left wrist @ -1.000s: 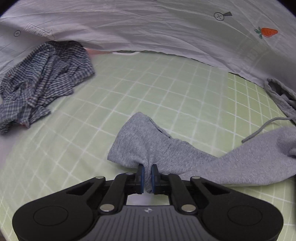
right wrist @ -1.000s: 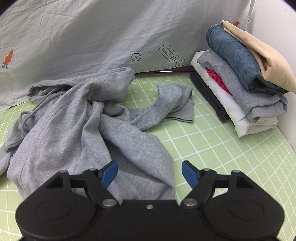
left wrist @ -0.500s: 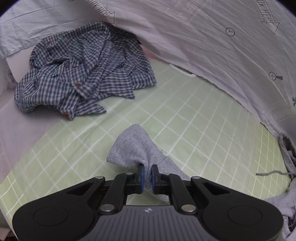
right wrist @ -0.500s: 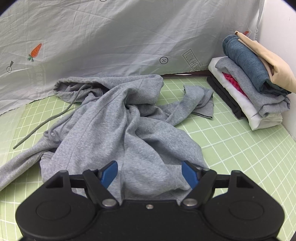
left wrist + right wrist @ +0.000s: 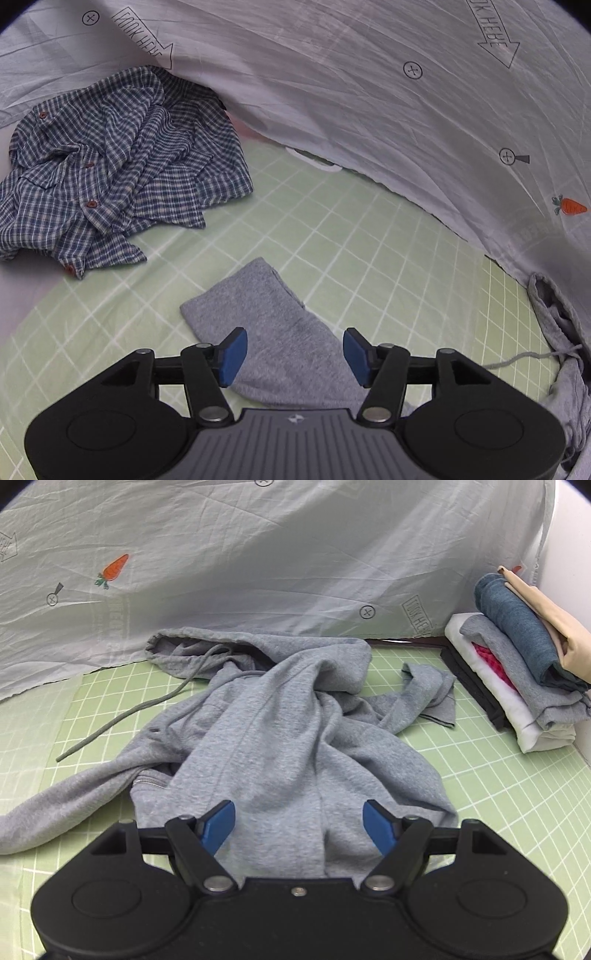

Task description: Fold clothes

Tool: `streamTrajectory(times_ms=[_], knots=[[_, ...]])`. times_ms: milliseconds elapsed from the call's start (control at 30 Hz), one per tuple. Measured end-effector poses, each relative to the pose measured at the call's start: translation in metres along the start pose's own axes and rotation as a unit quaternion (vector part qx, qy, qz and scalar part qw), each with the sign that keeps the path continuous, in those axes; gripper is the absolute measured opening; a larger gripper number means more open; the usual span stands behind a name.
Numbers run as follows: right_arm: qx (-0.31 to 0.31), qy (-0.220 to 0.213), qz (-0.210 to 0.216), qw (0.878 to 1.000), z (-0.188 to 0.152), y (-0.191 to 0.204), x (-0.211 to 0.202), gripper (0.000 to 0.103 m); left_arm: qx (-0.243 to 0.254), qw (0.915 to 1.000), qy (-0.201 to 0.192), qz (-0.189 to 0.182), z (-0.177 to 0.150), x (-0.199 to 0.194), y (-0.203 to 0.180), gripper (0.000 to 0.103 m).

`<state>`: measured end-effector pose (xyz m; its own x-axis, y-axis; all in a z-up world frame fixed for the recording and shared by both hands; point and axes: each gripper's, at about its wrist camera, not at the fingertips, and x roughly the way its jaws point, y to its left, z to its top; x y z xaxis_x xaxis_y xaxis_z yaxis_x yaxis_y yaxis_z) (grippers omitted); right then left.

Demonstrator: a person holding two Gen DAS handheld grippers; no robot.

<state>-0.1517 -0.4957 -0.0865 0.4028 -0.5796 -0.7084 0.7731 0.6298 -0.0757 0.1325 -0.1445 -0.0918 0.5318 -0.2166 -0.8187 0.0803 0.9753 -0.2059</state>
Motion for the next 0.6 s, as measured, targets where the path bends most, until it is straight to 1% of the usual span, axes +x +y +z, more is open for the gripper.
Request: streamTrajectory(times_ms=[200, 300, 400, 467, 500, 533, 600], knots=[[-0.043, -0.004, 0.048, 0.998, 0.003, 0.038, 0.013, 0.080, 0.009, 0.9980, 0.059, -0.021, -0.047, 0.000, -0.010, 0.063], [-0.026, 0.008, 0.062, 0.998, 0.009, 0.047, 0.026, 0.080, 0.037, 0.9967, 0.066, -0.029, -0.057, -0.004, -0.023, 0.063], [-0.019, 0.015, 0.019, 1.000, 0.011, 0.052, 0.039, 0.081, 0.065, 0.9955, 0.057, -0.039, -0.061, -0.012, -0.035, 0.063], [-0.016, 0.025, 0.015, 0.999, 0.010, 0.046, 0.048, 0.078, 0.077, 0.9949, 0.050, -0.040, -0.063, -0.017, -0.042, 0.063], [-0.014, 0.030, 0.014, 0.999, 0.010, 0.043, 0.052, 0.062, 0.081, 0.9946, 0.049, -0.042, -0.064, -0.019, -0.044, 0.063], [-0.008, 0.034, 0.020, 0.999, 0.009, 0.037, 0.053, 0.036, 0.084, 0.9944, 0.048, -0.043, -0.066, -0.021, -0.046, 0.063], [0.001, 0.032, 0.032, 0.999, 0.004, 0.025, 0.049, 0.019, 0.089, 0.9938, 0.048, -0.046, -0.070, -0.025, -0.049, 0.063]])
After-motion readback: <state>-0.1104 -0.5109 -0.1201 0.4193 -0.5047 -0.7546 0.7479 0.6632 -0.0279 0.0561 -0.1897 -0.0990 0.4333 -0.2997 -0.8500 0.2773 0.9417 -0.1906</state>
